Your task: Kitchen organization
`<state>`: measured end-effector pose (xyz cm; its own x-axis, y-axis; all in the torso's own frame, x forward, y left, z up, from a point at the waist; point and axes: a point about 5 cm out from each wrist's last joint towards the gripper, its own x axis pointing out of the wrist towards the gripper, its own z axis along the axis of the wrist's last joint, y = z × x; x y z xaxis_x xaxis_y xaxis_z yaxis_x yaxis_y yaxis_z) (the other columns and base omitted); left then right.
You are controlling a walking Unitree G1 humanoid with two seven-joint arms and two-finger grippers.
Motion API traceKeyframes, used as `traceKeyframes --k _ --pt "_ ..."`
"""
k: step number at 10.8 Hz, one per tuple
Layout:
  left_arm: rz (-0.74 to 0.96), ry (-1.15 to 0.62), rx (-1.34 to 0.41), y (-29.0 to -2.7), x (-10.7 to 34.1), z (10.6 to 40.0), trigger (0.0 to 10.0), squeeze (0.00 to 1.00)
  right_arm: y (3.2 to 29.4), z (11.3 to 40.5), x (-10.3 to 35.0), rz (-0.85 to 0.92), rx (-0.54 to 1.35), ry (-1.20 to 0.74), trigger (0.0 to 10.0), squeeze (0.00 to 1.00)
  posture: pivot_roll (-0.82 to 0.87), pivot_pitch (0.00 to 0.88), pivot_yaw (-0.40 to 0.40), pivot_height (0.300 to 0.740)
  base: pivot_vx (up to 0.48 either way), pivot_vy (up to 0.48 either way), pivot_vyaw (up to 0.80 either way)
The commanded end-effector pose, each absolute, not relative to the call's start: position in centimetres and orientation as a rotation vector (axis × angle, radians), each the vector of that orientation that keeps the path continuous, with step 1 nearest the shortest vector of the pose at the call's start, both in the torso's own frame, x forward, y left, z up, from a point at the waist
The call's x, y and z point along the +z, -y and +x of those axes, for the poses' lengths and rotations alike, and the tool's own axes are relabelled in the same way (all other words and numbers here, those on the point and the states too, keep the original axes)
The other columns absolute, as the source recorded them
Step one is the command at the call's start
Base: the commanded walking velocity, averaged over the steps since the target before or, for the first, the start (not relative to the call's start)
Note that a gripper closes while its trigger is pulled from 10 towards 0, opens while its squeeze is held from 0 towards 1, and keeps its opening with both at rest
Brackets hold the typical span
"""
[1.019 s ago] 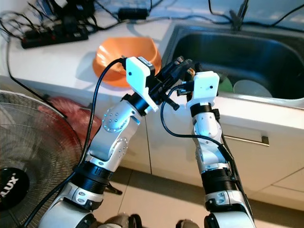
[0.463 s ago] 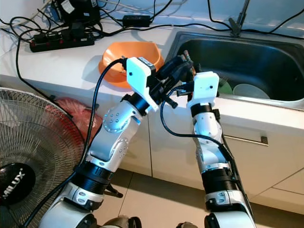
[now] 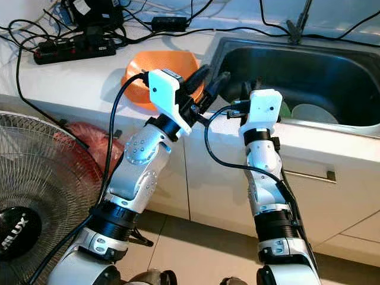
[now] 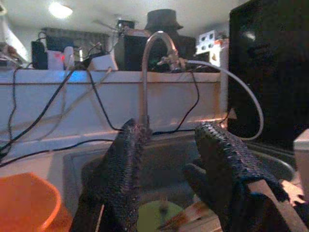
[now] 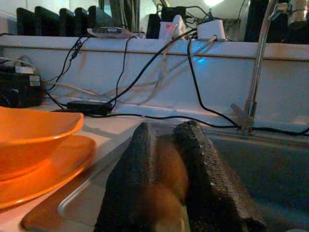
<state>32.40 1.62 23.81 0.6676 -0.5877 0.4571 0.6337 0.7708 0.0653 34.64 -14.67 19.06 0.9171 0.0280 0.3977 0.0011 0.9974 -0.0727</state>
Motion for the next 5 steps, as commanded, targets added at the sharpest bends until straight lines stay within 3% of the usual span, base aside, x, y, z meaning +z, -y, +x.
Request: traceKeyframes --k 1,5 --pt "-0.096 0.477 -0.657 -1.95 23.60 32.61 10.0 0.00 15.02 34.65 18.81 -0.069 0.000 0.393 10.0 0.00 -0.01 0.089 0.050 0.740 0.000 0.000 0.00" --pt "-0.085 0.484 -0.611 -2.84 23.49 32.79 10.0 0.00 15.37 34.70 18.57 -0.075 -0.020 0.382 10.0 0.00 0.01 0.097 0.050 0.740 0.000 0.000 0.00"
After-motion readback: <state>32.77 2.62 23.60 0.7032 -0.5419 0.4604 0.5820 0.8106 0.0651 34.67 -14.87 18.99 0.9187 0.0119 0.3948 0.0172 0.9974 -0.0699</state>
